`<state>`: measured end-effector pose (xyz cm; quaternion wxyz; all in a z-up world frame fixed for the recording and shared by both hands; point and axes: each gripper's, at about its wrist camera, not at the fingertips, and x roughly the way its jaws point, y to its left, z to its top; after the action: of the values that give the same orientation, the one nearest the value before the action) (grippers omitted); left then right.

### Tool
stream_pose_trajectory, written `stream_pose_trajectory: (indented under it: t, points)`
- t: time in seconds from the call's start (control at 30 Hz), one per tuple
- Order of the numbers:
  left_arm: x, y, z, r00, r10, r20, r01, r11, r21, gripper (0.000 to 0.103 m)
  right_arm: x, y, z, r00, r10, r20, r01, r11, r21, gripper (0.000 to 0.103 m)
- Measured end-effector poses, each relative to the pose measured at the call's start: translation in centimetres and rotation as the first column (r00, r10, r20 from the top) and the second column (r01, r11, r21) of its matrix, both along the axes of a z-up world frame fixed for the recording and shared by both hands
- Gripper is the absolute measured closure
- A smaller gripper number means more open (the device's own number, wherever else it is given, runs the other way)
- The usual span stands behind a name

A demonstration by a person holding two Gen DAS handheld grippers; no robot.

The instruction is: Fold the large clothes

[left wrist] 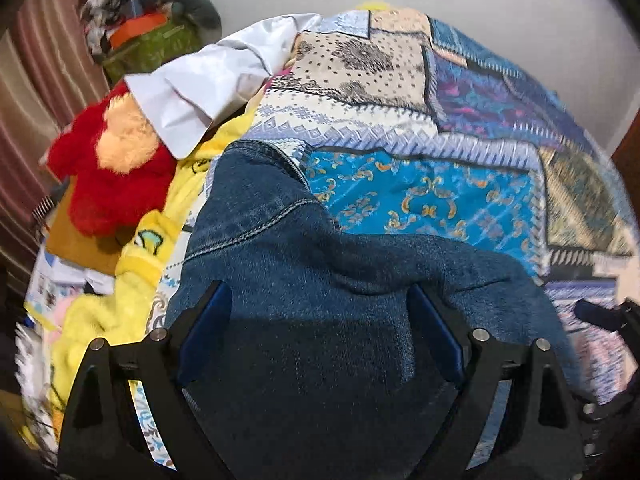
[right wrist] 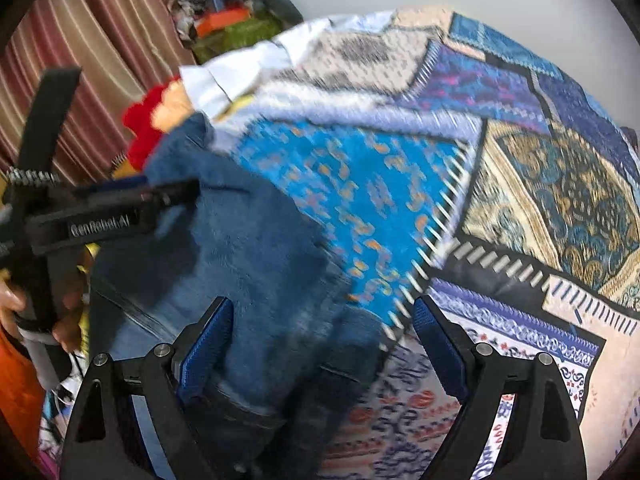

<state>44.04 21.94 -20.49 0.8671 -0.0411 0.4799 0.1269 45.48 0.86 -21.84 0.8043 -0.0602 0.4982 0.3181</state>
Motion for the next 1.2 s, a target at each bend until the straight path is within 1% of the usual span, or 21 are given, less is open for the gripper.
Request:
stream_pose_trajectory:
  t: [0.03, 0.1, 0.13, 0.23, 0.3, 0.33, 0.37, 0.47, 0.53, 0.6, 0.7, 0.8, 0.83, 0.87, 0.97, 1.0, 1.03, 1.13, 1.2]
  points:
    - [0.0, -0.6, -0.2, 1.000, -0.013, -0.009, 0.014, 0.999, 0.039, 0.013, 0.1, -0.8, -0.2, 1.000, -0.010, -0.020, 0.010, 1.000, 0.015, 0.013]
    - [-0.3, -1.3, -0.3, 0.999, -0.035, -0.021, 0.037, 0.996, 0.081, 0.013, 0.1, -1.8, -0.1, 0.999, -0.027, -0.040, 0.028, 0.999, 0.029, 0.013]
    - [-0.8, -1.4, 0.0, 0.999, -0.045, -0.022, 0.047, 0.996, 0.079, 0.013, 0.0, -2.2, 0.2, 0.998, -0.036, -0.042, 0.037, 0.999, 0.032, 0.013]
    - [-2.8, -1.6, 1.7, 0.999, -0.051, 0.003, 0.051, 0.998, 0.025, 0.013, -1.4, -3.2, 1.9, 0.998, -0.062, 0.002, 0.062, 0.998, 0.022, 0.013]
    - [-4.5, -1.8, 3.5, 0.998, -0.053, 0.045, 0.053, 0.998, 0.017, 0.013, -2.9, -3.8, 3.8, 0.997, -0.065, 0.046, 0.063, 0.998, 0.027, 0.013]
    - [-6.0, -1.9, 5.2, 0.995, -0.055, 0.083, 0.053, 0.998, 0.018, 0.013, -3.6, -4.2, 4.9, 0.996, -0.063, 0.064, 0.061, 0.997, 0.041, 0.013]
    - [-6.9, -1.9, 6.3, 0.993, -0.055, 0.107, 0.053, 0.998, 0.018, 0.013, -4.3, -4.4, 5.8, 0.995, -0.064, 0.078, 0.060, 0.997, 0.053, 0.013]
    - [-11.1, -2.2, 10.7, 0.975, -0.057, 0.214, 0.055, 0.998, 0.016, 0.013, -7.1, -5.5, 9.7, 0.986, -0.069, 0.151, 0.052, 0.992, 0.112, 0.013]
    - [-14.2, -2.4, 13.7, 0.956, -0.064, 0.287, 0.063, 0.998, 0.015, 0.013, -9.6, -6.1, 12.8, 0.973, -0.074, 0.219, 0.039, 0.987, 0.159, 0.013]
    - [-17.4, -2.9, 16.5, 0.929, -0.074, 0.362, 0.070, 0.997, 0.024, 0.013, -11.9, -6.7, 15.4, 0.955, -0.082, 0.284, 0.025, 0.980, 0.199, 0.013]
    - [-22.9, -4.1, 20.6, 0.868, -0.090, 0.488, 0.075, 0.996, 0.051, 0.013, -16.2, -7.9, 20.0, 0.912, -0.109, 0.396, -0.003, 0.962, 0.272, 0.013]
    - [-27.2, -5.3, 23.1, 0.814, -0.098, 0.573, 0.077, 0.995, 0.061, 0.013, -20.4, -9.0, 23.6, 0.862, -0.147, 0.485, -0.029, 0.941, 0.337, 0.013]
    - [-28.9, -5.8, 23.9, 0.791, -0.101, 0.604, 0.076, 0.995, 0.066, 0.013, -21.6, -9.3, 24.6, 0.847, -0.158, 0.508, -0.036, 0.935, 0.352, 0.013]
    - [-30.2, -6.2, 24.4, 0.773, -0.103, 0.626, 0.076, 0.995, 0.070, 0.013, -23.1, -9.6, 25.5, 0.827, -0.171, 0.536, -0.046, 0.929, 0.367, 0.013]
    - [-34.1, -7.7, 25.6, 0.718, -0.106, 0.688, 0.067, 0.994, 0.084, 0.013, -27.3, -10.2, 27.2, 0.775, -0.204, 0.598, -0.069, 0.913, 0.401, 0.013]
    - [-35.5, -8.2, 25.8, 0.699, -0.103, 0.708, 0.053, 0.994, 0.093, 0.013, -28.6, -10.4, 27.6, 0.763, -0.214, 0.611, -0.074, 0.909, 0.410, 0.013]
    - [-36.4, -8.6, 25.9, 0.687, -0.102, 0.720, 0.041, 0.994, 0.102, 0.013, -29.7, -10.5, 27.7, 0.754, -0.220, 0.619, -0.079, 0.905, 0.417, 0.013]
    - [-38.5, -9.6, 25.9, 0.662, -0.097, 0.743, 0.020, 0.994, 0.112, 0.013, -32.3, -10.7, 27.6, 0.736, -0.243, 0.632, -0.069, 0.902, 0.427, 0.013]
    - [-39.3, -9.8, 25.7, 0.660, -0.089, 0.746, 0.017, 0.995, 0.103, 0.012, -33.9, -10.6, 27.1, 0.721, -0.252, 0.646, -0.046, 0.912, 0.407, 0.010]
